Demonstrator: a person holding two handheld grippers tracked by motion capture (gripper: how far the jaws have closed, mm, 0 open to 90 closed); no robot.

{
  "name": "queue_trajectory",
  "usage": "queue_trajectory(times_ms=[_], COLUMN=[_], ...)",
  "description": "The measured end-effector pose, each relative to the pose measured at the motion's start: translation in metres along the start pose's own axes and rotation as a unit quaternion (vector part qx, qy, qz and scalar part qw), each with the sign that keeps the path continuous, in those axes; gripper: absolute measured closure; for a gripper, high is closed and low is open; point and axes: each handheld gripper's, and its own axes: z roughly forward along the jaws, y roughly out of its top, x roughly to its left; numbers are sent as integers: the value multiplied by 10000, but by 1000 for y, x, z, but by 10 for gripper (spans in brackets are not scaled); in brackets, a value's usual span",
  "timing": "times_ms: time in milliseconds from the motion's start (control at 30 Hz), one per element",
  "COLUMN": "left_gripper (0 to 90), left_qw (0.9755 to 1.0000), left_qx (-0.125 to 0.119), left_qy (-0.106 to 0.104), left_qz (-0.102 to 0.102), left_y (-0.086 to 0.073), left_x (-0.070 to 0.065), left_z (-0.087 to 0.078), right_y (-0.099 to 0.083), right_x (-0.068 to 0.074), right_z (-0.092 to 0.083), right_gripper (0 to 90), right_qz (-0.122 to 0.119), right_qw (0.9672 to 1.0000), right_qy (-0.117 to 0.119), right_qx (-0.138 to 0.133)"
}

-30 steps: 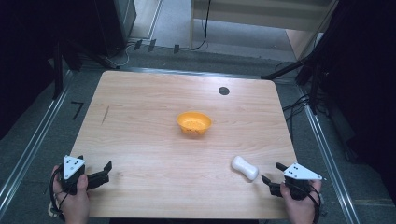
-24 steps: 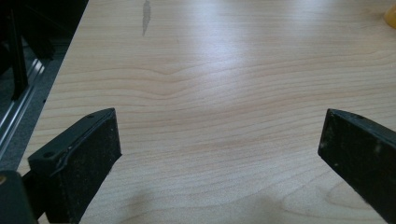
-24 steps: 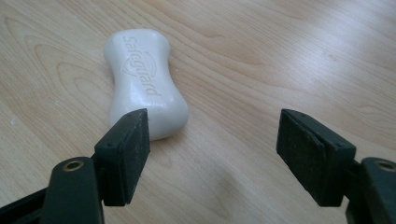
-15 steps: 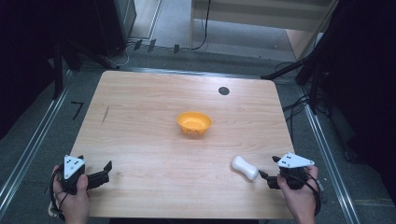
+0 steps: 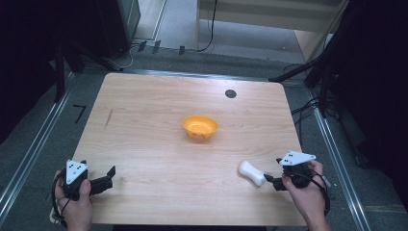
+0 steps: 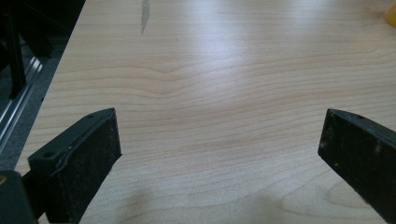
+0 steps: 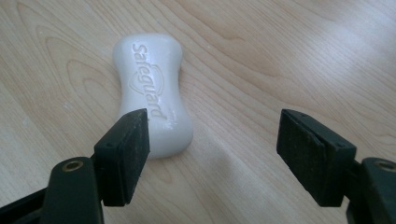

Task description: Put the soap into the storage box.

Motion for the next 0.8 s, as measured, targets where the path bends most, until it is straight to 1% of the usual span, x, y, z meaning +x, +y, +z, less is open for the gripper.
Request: queue_trajectory(times_ms=[33,100,133,200,267,300,367,400,433,533,567,733,767,800], left_gripper=[0,0,0,0,0,0,0,0,0,0,0,0,0,0], left_qw=[10000,10000,10000,10000,10000,10000,10000,10000,10000,10000,10000,10000,10000,10000], left_qx=[2,2,3,7,5,5,3,3,6,7,8,7,6,6], left_qy=[-2,-4,-5,-10,-20,-19,-18,-18,-21,-25,-28,-28,-30,-29], left_qz=[1,0,3,2,4,5,6,3,6,9,10,8,8,9], left_y=[0,0,0,0,0,0,0,0,0,0,0,0,0,0], left_x=[0,0,0,0,0,0,0,0,0,0,0,0,0,0], left_z=[0,0,0,0,0,0,0,0,0,0,0,0,0,0], right_y=[1,4,5,8,10,12,14,15,15,18,19,24,25,26], right_x=[0,0,0,1,1,1,1,2,2,2,2,1,1,1], right_z=[1,2,2,3,4,4,6,7,8,10,11,10,10,10], right_gripper=[269,269,269,268,266,263,248,220,211,215,215,213,213,214], right_qz=[17,-21,-76,-73,-119,-88,-97,-117,-109,-119,-151,-131,-184,-153], right_qw=[10000,9999,9999,9998,9997,9996,9995,9994,9993,9987,9986,9984,9985,9984], right_qy=[38,73,93,123,148,164,178,181,217,280,297,323,321,325], right_qx=[24,88,104,160,180,200,229,277,300,411,401,449,415,433])
